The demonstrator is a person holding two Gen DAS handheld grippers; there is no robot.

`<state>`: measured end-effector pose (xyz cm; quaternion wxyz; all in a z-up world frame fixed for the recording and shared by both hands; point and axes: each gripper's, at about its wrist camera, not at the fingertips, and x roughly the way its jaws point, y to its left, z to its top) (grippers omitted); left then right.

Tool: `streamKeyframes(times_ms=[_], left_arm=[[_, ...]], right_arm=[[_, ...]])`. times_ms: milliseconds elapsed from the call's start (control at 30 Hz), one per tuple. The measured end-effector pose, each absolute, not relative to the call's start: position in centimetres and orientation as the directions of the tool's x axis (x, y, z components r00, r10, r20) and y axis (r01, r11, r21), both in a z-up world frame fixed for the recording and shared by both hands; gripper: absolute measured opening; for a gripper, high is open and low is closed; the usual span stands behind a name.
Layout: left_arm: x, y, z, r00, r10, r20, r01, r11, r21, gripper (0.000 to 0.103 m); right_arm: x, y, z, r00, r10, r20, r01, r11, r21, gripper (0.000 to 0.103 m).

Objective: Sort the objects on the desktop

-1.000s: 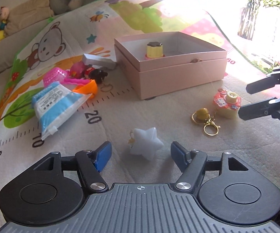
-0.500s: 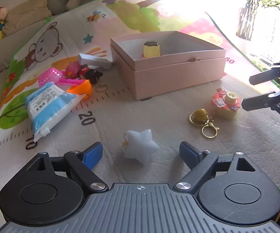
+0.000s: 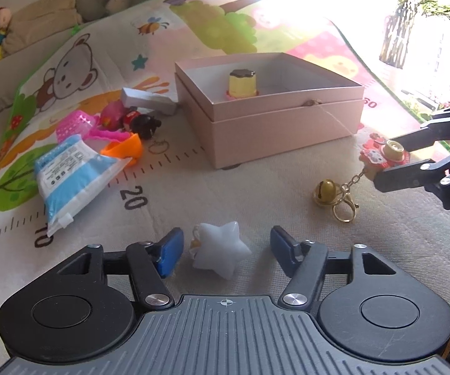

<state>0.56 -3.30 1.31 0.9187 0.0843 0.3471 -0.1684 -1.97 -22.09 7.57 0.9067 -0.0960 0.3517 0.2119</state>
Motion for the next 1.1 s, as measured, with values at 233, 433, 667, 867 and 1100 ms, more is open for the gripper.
streamKeyframes(times_ms=[233, 433, 667, 867, 1100], left_arm=[[-1.4, -3.3, 5.0, 0.761, -0.283, -0.583, 0.399, 0.914, 0.077, 0.045], [-0.1, -4.6, 11.8, 0.862, -0.302, -0.408, 0.389, 0.909, 0.148, 0.045], [7.7, -7.4, 15.6, 0.885, -0.323, -0.334, 0.374, 0.922, 0.099, 0.053], [8.6, -3.5, 12.6, 0.877, -0.255, -0.407, 0.293, 0.956, 0.033, 0.083], [6.6, 1.5, 5.4, 0.865, -0.025, -0.502, 0.122, 0.979, 0.162, 0.096]], right_arm=[[-8.0, -23.7, 15.5, 0.785, 0.282, -0.551, -0.41, 0.904, -0.122, 0.055], [-8.3, -25.0, 23.2, 0.911, 0.251, -0.327, -0.322, 0.929, -0.182, 0.055], [2.1, -23.4, 25.6, 0.9, 0.26, -0.35, -0.31, 0.946, -0.096, 0.056], [5.9, -23.1, 22.7, 0.889, 0.226, -0.399, -0.27, 0.961, -0.055, 0.066], [7.4, -21.2, 19.8, 0.849, 0.258, -0.462, -0.311, 0.95, -0.04, 0.076]])
